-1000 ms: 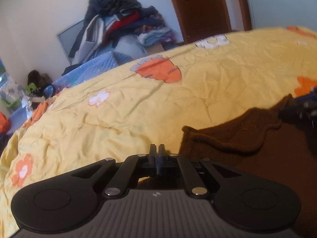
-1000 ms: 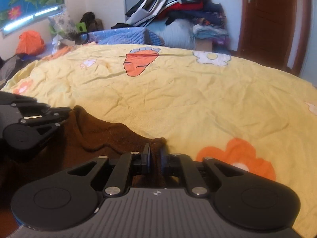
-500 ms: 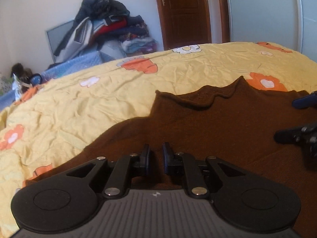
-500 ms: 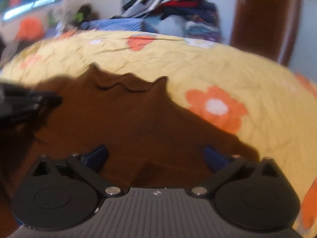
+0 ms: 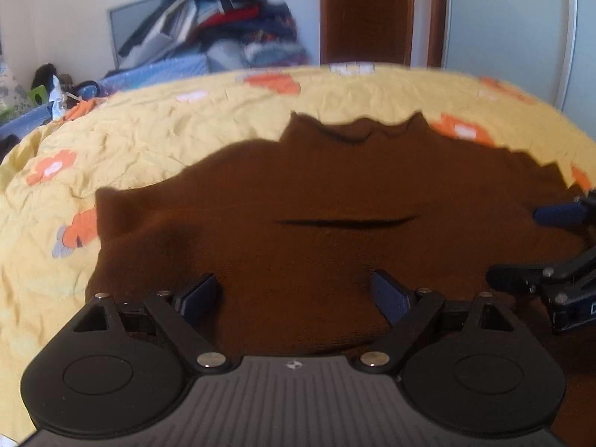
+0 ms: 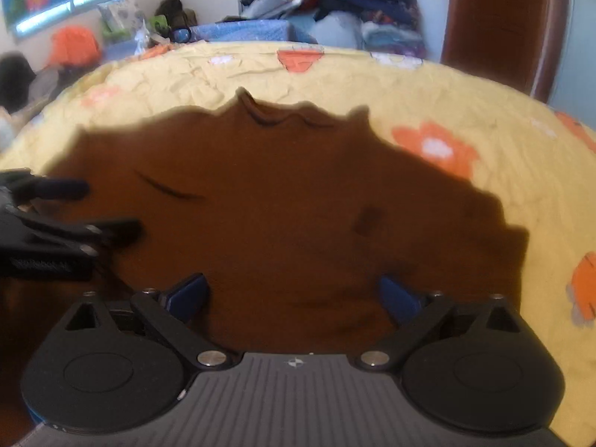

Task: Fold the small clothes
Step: 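Open both tools and release the sweater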

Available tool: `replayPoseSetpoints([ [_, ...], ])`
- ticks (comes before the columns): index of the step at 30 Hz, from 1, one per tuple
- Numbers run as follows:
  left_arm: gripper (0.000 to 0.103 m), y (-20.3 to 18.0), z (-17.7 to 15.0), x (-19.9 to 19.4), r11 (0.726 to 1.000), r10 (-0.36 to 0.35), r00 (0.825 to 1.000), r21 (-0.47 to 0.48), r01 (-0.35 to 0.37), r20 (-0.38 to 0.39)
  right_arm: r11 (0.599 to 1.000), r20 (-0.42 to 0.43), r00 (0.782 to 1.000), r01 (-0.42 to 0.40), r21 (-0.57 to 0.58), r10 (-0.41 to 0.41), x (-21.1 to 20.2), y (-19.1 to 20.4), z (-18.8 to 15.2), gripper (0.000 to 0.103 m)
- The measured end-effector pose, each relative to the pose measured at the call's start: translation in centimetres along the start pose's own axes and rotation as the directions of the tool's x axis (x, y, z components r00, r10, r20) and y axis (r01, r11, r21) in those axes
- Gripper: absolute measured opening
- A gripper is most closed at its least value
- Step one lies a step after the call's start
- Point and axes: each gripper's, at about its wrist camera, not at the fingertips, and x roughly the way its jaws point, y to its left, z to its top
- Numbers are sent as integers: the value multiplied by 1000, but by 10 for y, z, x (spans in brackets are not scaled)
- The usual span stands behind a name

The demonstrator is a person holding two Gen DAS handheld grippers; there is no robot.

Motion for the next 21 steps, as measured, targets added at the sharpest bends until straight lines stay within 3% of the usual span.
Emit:
replayPoseSetpoints([
  [2, 89, -1, -5, -4, 1000, 9, 1000, 8, -9, 30, 1000, 34, 999, -10, 10, 9, -2, -8, -7, 102],
  [5, 79, -7, -2, -12, 1000, 17, 1000, 11, -17, 18, 1000, 15, 1000, 5, 1, -5, -5, -5, -4, 100],
  [8, 77, -4, -6, -42, 1000, 9, 1000, -17, -8, 26, 999, -2, 1000, 26, 34, -26, -19, -4, -1, 90],
  [10, 83, 2, -18, -62, 996, -82, 996, -33, 84, 38, 998, 29, 999, 26, 51, -28, -43, -1, -8, 96],
  [12, 80, 8, -35, -68, 996, -75, 997, -42, 75, 8, 1000, 77, 997, -18, 18, 16, -64, 7, -22, 102],
  [13, 68, 10, -43, -65, 998, -53, 998, -44, 52, -19, 1000, 79, 997, -13, -4, 14, -68, 12, -28, 102],
  [14, 57, 11, -53, -69, 999, -26, 999, -18, 27, 30, 1000, 64, 998, 4, -27, -2, -66, 16, -33, 101],
  [15, 42, 12, -58, -74, 1000, -7, 999, -3, 7, 47, 999, 40, 999, 21, -46, -20, -60, 17, -39, 95],
  [16, 24, 15, -60, -81, 1000, -12, 999, -18, 12, 47, 998, -11, 999, 32, -51, -33, -50, 14, -46, 96],
  [17, 23, 20, -62, -89, 998, -31, 998, -46, 34, 48, 1000, 14, 1000, 12, -18, -11, -51, 9, -52, 92],
  [19, 25, 33, -71, -112, 990, -78, 995, -109, 84, 64, 999, 9, 1000, 1, 51, -1, -65, 0, -53, 81],
  [20, 31, 43, -77, -122, 982, -111, 992, -148, 118, 54, 995, 6, 1000, -21, 101, 21, -76, -5, -54, 83],
  [21, 61, 54, -83, -128, 971, -147, 989, -187, 150, 30, 987, 15, 998, -60, 152, 59, -90, -12, -57, 94],
])
